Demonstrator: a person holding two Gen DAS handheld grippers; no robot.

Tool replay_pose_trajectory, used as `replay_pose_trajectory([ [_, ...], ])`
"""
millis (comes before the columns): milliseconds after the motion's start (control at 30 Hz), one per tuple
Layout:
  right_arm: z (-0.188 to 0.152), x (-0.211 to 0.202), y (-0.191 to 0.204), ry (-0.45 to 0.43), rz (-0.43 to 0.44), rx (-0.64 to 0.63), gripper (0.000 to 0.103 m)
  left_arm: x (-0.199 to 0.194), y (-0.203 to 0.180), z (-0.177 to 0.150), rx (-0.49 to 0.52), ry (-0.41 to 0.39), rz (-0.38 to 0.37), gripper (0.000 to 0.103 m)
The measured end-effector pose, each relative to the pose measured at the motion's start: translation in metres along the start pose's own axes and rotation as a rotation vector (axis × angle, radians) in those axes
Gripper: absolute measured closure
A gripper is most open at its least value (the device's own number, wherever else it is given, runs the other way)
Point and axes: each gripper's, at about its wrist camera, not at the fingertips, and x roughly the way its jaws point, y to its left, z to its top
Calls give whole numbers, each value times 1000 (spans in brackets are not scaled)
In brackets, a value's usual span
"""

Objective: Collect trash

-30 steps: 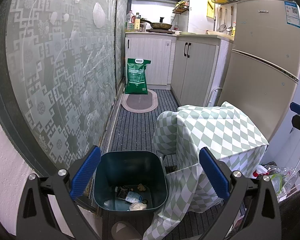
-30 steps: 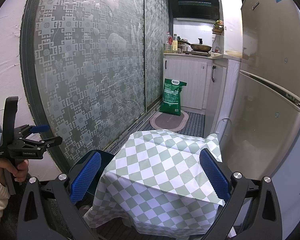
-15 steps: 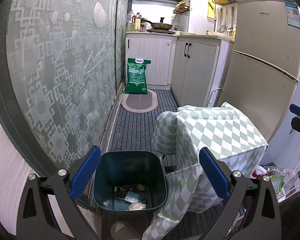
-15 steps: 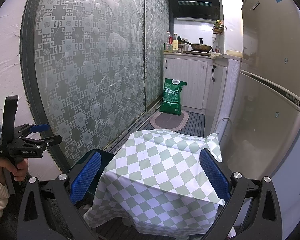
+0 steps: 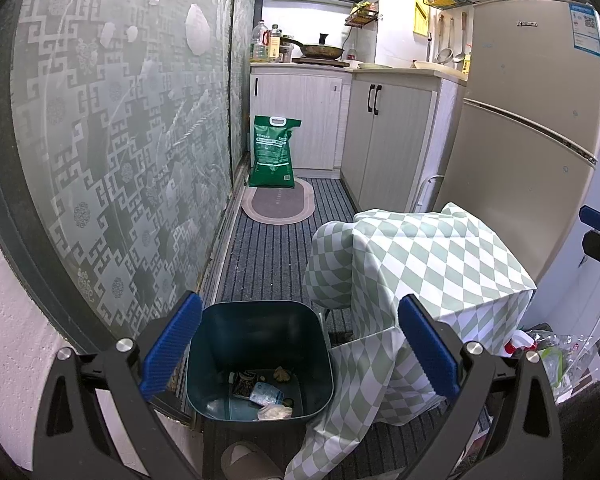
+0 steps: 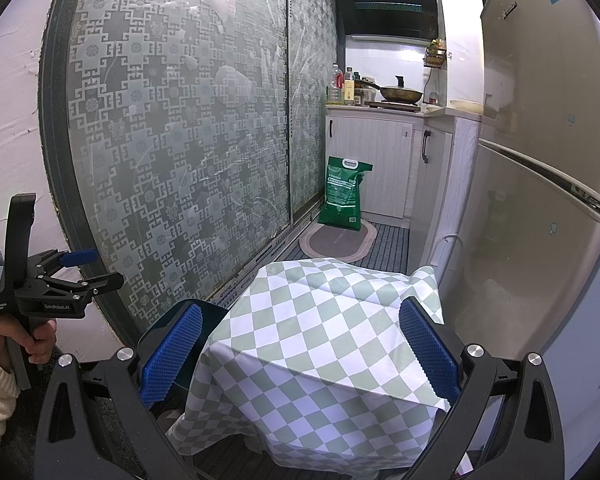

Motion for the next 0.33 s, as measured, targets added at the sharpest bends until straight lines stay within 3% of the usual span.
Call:
replay_pose_trajectory([
  [333,0,0,0,-1,0,1,3,-1,-2,-2,7,2,3,3],
])
